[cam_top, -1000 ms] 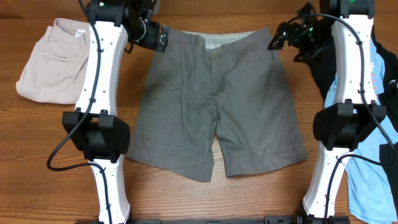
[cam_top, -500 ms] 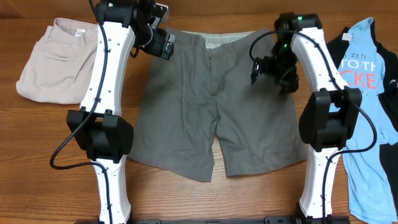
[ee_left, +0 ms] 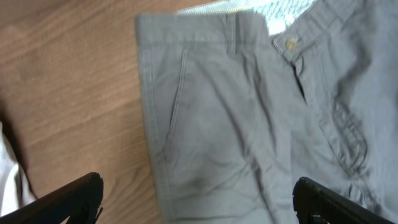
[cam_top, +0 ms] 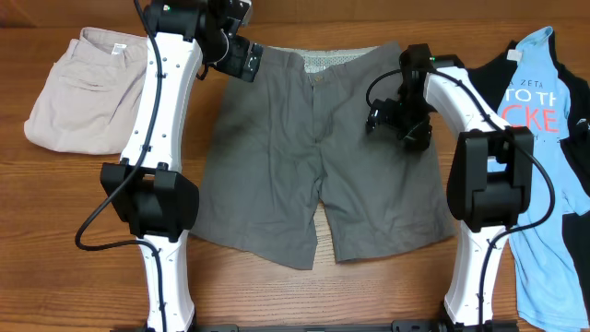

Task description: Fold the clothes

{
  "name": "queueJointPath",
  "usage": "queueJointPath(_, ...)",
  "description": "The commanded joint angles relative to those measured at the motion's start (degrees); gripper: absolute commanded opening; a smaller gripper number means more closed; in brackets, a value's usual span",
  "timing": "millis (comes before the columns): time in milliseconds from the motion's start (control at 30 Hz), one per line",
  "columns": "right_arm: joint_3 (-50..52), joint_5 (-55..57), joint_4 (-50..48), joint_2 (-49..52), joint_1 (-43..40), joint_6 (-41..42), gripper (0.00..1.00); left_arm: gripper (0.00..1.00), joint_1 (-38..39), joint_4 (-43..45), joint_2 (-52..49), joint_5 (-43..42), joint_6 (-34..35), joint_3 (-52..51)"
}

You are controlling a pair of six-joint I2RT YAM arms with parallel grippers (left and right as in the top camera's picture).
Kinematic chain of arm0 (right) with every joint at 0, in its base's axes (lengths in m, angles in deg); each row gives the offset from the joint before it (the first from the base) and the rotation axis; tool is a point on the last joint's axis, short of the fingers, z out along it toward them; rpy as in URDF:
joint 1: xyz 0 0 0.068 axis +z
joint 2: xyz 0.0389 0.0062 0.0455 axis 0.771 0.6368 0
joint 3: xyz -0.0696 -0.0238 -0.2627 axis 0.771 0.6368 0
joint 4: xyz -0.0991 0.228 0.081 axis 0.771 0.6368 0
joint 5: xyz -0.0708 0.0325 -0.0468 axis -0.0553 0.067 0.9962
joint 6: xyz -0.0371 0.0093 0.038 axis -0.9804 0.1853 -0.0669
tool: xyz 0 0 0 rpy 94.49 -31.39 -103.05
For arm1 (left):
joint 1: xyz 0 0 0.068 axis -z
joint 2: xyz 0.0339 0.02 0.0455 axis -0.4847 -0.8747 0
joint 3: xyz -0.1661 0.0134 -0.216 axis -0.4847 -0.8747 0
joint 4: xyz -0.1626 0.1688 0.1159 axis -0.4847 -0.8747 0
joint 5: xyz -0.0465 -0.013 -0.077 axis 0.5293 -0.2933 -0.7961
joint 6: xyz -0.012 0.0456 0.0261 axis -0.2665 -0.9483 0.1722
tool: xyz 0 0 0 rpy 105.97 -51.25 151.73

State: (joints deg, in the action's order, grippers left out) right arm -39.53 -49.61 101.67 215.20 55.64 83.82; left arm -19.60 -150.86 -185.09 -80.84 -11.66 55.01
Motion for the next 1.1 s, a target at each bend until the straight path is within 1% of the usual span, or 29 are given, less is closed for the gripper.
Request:
queueJointPath(0, 4.24, -0.04, -8.31, 2.82, -1.27, -0.87, 0.98, 1.0, 1.51, 1.31, 0.07, 0.31, -0.66, -0.26)
queueJointPath(167, 5.16, 2.05, -16.72, 2.95, -3.13, -1.11, 0.96, 1.0, 2.14, 3.74, -0.81, 0.37, -0.66, -0.26)
queueJointPath(233, 5.03, 1.64, -18.27, 2.95, -3.91, -1.68, 0.97, 1.0, 2.25, 4.94, -1.99, 0.83, -0.66, -0.26)
queueJointPath(367, 1.86, -2.19, -12.5, 2.01, -4.61, -4.42, 1.0, 1.0, 1.88, 10.14, -6.99, 3.04, -0.66, -0.26)
queueJointPath(533, -0.24, -3.13, -5.57, -3.43, -2.91, -7.72, 1.0, 0.99, -0.68, 17.49, -13.27, 2.93, -0.39, -0.26)
queueJointPath(633, -0.24, -3.15, -2.51, -6.84, -2.29, -8.7, 1.0, 0.96, -1.84, 19.47, -16.85, 2.91, -0.44, -0.26)
queueJointPath(767, -0.24, -3.17, -1.2, -9.53, -2.29, -8.85, 0.99, 0.91, -2.6, 20.26, -19.74, 2.89, -0.42, -0.26)
queueJointPath(800, -0.24, -3.17, -0.85, -10.25, -2.29, -8.85, 0.98, 0.84, -2.69, 20.13, -20.7, 2.91, -0.42, -0.26)
queueJointPath(867, -0.24, -3.17, -0.81, -10.64, -2.29, -8.85, 0.96, 0.8, -2.67, 19.93, -21.77, 2.86, -0.42, -0.26)
queueJointPath(967, -0.24, -3.19, -0.83, -10.64, -2.29, -8.83, 0.95, 0.68, -2.27, 20.0, -22.21, 2.89, -0.42, -0.26)
queueJointPath(1033, -0.24, -3.41, -0.83, -10.64, -2.25, -8.81, 0.95, 0.44, -1.95, 20.09, -22.18, 2.89, -0.39, -0.26)
queueJointPath(1067, -0.24, -3.76, -0.83, -10.64, -2.25, -8.81, 0.94, 0.37, -1.86, 20.02, -22.18, 2.89, -0.35, -0.26)
